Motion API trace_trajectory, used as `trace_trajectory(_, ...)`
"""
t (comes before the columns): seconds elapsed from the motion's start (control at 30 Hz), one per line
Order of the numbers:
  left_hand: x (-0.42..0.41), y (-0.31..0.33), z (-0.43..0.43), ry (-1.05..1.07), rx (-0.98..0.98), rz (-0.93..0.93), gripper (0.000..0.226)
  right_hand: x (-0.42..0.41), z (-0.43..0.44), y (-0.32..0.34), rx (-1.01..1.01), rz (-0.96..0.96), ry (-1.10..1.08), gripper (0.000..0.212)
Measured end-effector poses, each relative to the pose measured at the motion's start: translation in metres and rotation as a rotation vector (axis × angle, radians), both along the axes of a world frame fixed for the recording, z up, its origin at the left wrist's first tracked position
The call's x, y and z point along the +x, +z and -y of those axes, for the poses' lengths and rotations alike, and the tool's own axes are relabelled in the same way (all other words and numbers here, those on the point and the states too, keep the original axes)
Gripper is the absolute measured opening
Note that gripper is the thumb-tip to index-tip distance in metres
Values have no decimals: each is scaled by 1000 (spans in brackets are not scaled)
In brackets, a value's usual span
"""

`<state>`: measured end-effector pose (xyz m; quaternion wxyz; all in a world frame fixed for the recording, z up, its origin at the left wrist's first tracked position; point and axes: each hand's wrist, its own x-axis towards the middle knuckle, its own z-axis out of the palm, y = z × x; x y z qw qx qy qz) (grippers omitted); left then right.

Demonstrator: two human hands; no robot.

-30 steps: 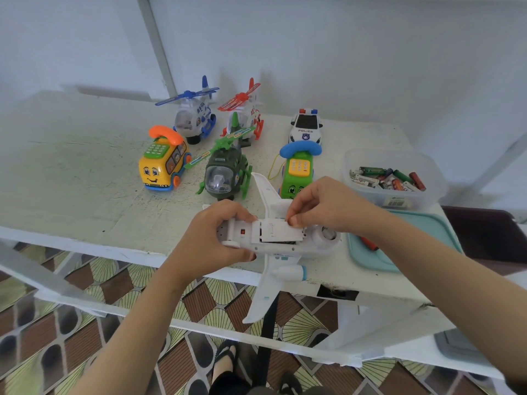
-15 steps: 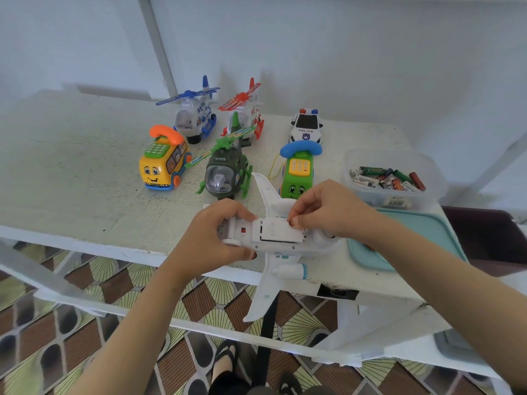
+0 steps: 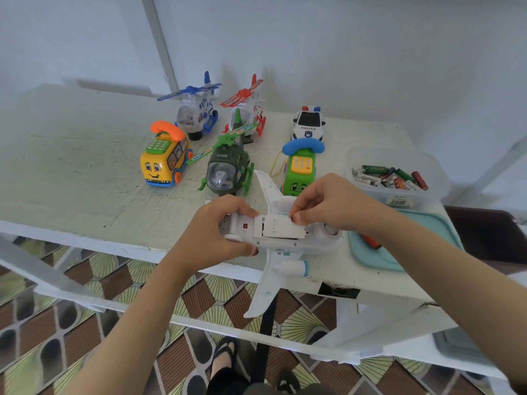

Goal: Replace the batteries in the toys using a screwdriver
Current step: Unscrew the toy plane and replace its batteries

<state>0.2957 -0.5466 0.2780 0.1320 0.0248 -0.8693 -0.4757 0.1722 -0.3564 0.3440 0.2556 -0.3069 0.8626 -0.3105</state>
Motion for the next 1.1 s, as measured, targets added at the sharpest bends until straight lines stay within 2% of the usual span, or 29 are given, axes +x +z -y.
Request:
trace_trajectory(0.27,1,0,-1,0,-17,-20,49,2,1,1,-7,0,29,16)
trace_trajectory(0.47,3,-1,-3,6,-7,-21,49,6,0,-3,-36,53,-92,10)
trace_trajectory(0.63,3,-1,-3,2,-1,-23,46,4,4,-2,-26,-40,-24,16)
trace_trajectory(0.83,3,-2,-3,-4,-23,-33,46,0,6,-1,6,-17,25,21)
trace_trajectory(1.1,4,-3,-3,9,-48,-23,49,3,1,2,54,71,21,6)
